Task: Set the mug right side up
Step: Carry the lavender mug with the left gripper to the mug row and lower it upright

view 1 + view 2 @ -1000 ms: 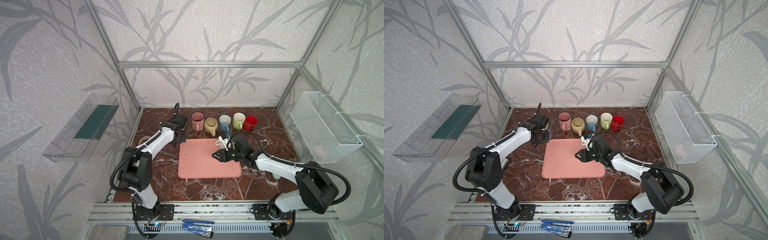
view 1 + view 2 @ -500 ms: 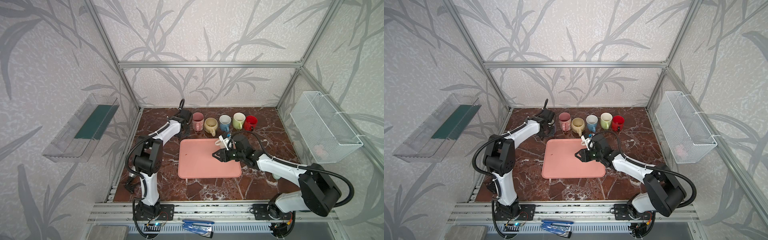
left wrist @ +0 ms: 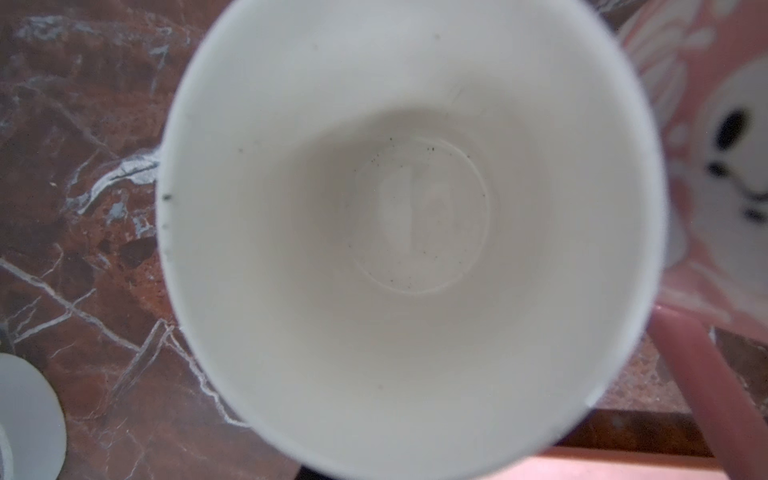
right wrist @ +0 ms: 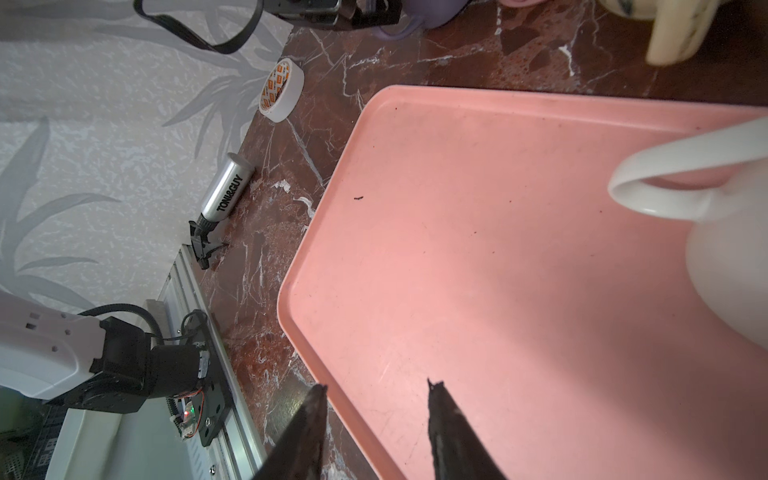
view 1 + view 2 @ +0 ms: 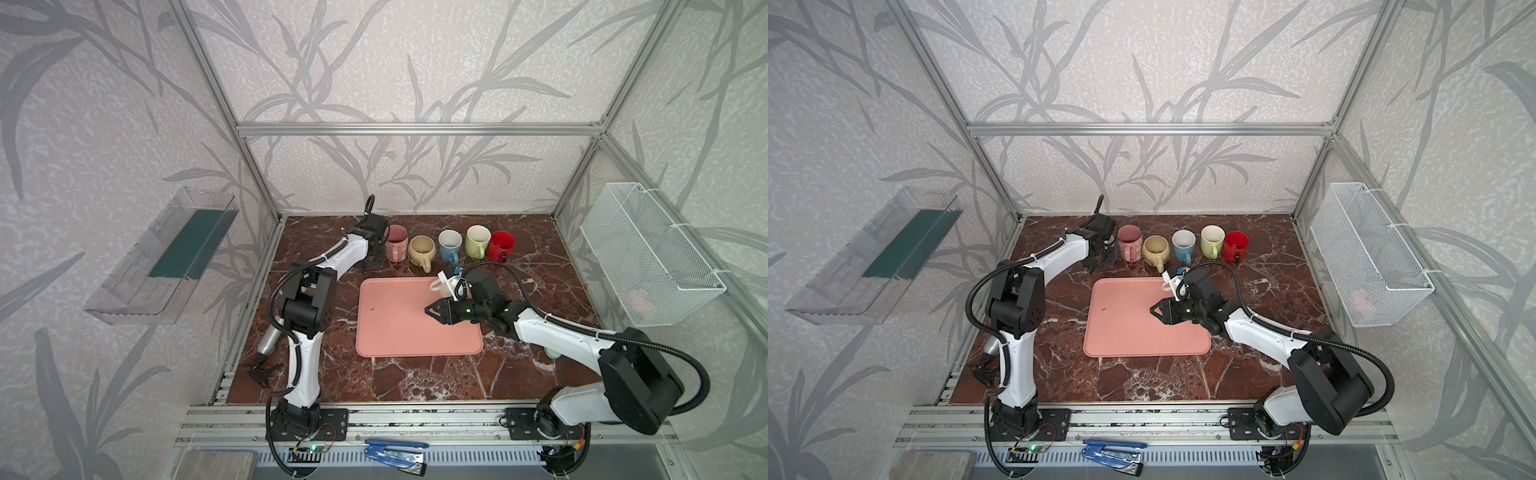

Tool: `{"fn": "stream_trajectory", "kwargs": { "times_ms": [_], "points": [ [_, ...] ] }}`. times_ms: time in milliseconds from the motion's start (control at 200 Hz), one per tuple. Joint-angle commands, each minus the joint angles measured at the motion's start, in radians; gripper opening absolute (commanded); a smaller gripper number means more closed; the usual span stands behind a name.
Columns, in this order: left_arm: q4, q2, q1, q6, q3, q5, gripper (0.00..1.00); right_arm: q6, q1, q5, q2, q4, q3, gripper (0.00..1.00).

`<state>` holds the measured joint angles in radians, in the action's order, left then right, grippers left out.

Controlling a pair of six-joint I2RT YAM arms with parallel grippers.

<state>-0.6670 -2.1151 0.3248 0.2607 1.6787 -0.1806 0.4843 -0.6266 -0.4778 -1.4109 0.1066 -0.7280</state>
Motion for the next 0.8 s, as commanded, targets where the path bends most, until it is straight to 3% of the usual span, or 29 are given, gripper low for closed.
{"fn": "stream_trajectory", "kwargs": {
  "times_ms": [0, 200, 425, 795],
  "points": [
    [0.014, -0.006, -0.006, -0.024, 0.051, -0.037, 0.00, -0.015, -0.006, 0.016, 0.023, -0.012, -0.013, 0.41],
    [0.017, -0.012, -0.006, -0.029, 0.048, -0.048, 0.00, -0.019, -0.007, 0.022, 0.026, -0.016, -0.013, 0.41],
    [0.020, -0.002, -0.006, -0.029, 0.025, -0.043, 0.20, -0.021, -0.010, 0.024, 0.029, -0.018, -0.014, 0.41],
    [0.029, 0.061, -0.004, -0.020, -0.036, -0.030, 0.36, -0.029, -0.013, 0.030, 0.033, -0.027, -0.016, 0.41]
  ]
}}
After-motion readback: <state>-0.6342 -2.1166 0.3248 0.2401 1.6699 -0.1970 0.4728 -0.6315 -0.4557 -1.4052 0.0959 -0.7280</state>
